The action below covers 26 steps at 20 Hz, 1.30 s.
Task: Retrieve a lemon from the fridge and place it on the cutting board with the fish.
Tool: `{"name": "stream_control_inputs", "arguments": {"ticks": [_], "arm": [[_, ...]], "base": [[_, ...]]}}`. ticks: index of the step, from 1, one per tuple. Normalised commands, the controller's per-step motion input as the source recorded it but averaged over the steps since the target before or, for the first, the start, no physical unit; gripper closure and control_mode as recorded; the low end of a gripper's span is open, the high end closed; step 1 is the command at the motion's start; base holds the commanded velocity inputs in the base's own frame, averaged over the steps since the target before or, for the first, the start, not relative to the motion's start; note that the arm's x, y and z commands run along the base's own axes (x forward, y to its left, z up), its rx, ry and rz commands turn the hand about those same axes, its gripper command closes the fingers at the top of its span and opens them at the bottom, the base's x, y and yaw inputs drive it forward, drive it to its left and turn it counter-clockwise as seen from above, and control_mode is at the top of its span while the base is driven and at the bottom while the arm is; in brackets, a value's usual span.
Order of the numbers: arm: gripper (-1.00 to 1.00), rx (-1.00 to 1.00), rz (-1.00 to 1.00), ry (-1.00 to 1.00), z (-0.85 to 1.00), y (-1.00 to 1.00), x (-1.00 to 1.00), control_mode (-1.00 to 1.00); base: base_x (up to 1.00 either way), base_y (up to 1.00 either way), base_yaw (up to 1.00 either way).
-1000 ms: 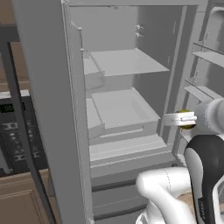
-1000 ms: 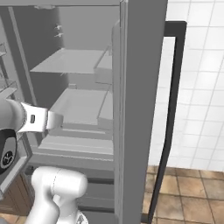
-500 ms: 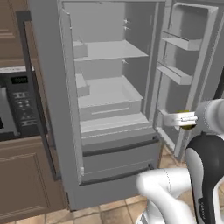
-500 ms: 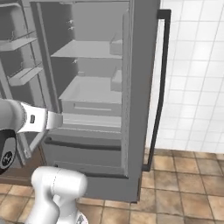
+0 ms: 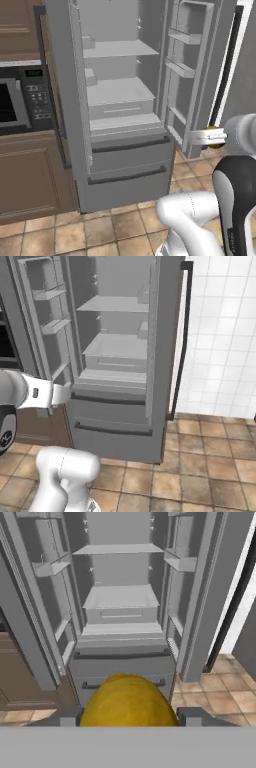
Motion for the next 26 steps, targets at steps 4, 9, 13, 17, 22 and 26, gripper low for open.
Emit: {"name": "stream_control_inputs", "arguments": {"ticks": [4,9,13,17,22,26], "arm": [[1.0,0.0,0.0,0.0,0.0,0.0,0.0,1.0],[1.0,0.0,0.0,0.0,0.0,0.0,0.0,1.0],[1.0,0.0,0.0,0.0,0.0,0.0,0.0,1.0],[1.0,0.0,0.0,0.0,0.0,0.0,0.0,1.0],[1.0,0.0,0.0,0.0,0.0,0.0,0.0,1.0],[1.0,0.0,0.0,0.0,0.0,0.0,0.0,1.0]], "base": [[0.0,0.23,0.36],[-0.15,0.65,0.28],[-0.17,0.8,0.19],[-0.03,0.73,0.23],[-0.07,0.38,0.34],[-0.15,0.32,0.36]]}}
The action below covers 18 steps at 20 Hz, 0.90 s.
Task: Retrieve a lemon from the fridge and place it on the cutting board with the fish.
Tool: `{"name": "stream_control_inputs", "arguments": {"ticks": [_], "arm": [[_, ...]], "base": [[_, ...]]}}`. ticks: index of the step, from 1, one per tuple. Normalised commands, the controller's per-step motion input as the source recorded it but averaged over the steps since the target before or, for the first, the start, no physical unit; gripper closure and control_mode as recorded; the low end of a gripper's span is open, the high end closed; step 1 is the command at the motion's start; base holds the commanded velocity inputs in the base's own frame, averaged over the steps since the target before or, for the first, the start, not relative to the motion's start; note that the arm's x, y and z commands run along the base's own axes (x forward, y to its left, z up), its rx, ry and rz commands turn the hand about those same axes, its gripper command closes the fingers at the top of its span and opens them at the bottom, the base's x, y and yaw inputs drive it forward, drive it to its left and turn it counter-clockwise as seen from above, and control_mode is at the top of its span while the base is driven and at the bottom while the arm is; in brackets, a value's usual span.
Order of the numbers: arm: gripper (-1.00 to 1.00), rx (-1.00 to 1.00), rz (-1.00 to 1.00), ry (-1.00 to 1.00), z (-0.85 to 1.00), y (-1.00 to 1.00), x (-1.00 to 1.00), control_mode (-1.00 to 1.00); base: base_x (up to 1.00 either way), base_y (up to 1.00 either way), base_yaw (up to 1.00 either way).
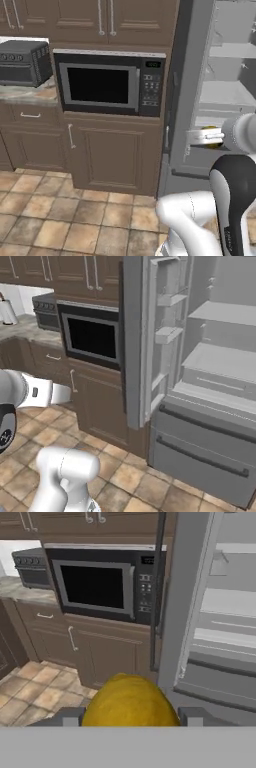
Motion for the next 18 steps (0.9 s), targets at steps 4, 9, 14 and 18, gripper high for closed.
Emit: {"name": "stream_control_inputs", "arguments": {"ticks": [4,9,14,18], "arm": [[1.0,0.0,0.0,0.0,0.0,0.0,0.0,1.0],[1.0,0.0,0.0,0.0,0.0,0.0,0.0,1.0],[1.0,0.0,0.0,0.0,0.0,0.0,0.0,1.0],[1.0,0.0,0.0,0.0,0.0,0.0,0.0,1.0]], "base": [[0.0,0.24,0.51],[0.0,0.32,0.62],[0.0,0.49,0.6],[0.02,0.52,0.62]]}}
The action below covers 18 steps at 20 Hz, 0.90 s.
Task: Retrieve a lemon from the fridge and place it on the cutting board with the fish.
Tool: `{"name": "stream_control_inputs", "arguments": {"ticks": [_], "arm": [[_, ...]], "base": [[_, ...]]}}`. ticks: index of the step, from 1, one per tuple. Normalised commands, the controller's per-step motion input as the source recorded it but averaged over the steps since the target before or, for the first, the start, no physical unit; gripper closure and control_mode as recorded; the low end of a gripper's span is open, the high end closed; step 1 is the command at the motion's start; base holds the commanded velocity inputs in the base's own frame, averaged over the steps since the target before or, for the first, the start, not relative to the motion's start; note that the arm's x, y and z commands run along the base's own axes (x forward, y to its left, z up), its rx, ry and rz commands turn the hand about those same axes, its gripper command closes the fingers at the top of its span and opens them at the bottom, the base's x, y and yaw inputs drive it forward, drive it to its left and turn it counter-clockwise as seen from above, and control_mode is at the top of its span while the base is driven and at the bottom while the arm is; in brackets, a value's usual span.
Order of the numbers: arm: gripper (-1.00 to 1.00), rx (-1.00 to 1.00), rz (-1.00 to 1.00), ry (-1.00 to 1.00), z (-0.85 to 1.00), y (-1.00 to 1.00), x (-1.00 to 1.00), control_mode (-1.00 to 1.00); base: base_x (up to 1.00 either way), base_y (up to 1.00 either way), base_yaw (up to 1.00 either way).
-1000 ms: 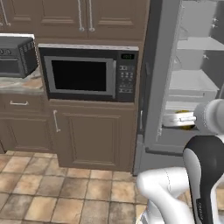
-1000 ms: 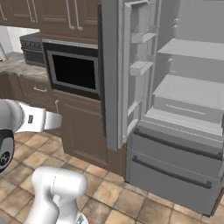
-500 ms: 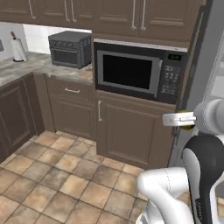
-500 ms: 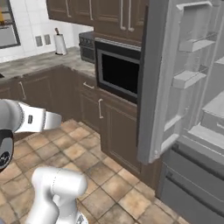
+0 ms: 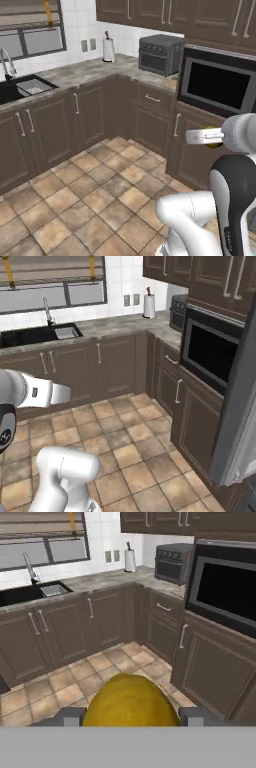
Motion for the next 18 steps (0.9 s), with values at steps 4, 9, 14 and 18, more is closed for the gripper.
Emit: {"name": "stream_control_inputs", "arguments": {"ticks": [4,9,14,18], "arm": [[1.0,0.0,0.0,0.0,0.0,0.0,0.0,1.0],[1.0,0.0,0.0,0.0,0.0,0.0,0.0,1.0],[1.0,0.0,0.0,0.0,0.0,0.0,0.0,1.0],[1.0,0.0,0.0,0.0,0.0,0.0,0.0,1.0]], "base": [[0.17,0.63,0.63],[0.39,0.76,0.62],[0.39,0.71,0.55],[0.39,0.54,0.57]]}}
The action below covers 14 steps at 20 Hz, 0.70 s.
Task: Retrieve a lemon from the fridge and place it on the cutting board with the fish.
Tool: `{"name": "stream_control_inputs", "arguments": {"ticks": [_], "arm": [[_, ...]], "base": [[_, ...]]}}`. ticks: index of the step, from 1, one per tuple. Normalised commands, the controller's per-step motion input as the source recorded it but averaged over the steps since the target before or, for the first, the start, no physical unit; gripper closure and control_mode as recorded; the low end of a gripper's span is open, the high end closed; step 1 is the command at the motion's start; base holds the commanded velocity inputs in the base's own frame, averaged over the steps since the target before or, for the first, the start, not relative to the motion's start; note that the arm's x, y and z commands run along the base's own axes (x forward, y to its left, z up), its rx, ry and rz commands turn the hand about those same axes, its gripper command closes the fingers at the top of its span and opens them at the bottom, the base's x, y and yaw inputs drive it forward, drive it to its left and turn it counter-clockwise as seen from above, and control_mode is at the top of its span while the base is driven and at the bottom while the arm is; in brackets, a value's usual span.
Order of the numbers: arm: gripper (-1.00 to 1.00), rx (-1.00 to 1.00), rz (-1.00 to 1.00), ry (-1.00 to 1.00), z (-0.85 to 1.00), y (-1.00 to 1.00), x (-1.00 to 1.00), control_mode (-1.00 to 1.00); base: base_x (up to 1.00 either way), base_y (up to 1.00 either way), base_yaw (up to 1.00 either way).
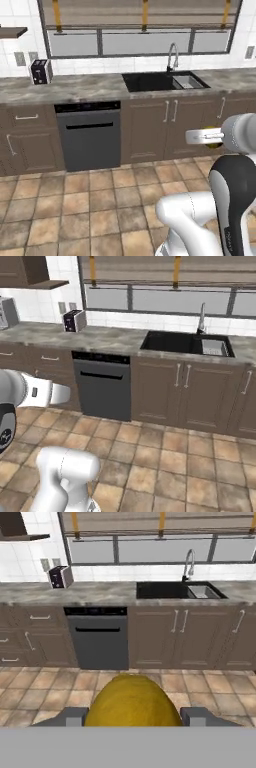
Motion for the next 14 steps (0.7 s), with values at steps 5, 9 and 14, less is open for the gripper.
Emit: {"name": "stream_control_inputs", "arguments": {"ticks": [5,9,14], "arm": [[1.0,0.0,0.0,0.0,0.0,0.0,0.0,1.0],[1.0,0.0,0.0,0.0,0.0,0.0,0.0,1.0],[1.0,0.0,0.0,0.0,0.0,0.0,0.0,1.0]], "base": [[0.4,0.33,0.49],[0.72,0.0,-0.07],[0.65,0.0,-0.58]]}}
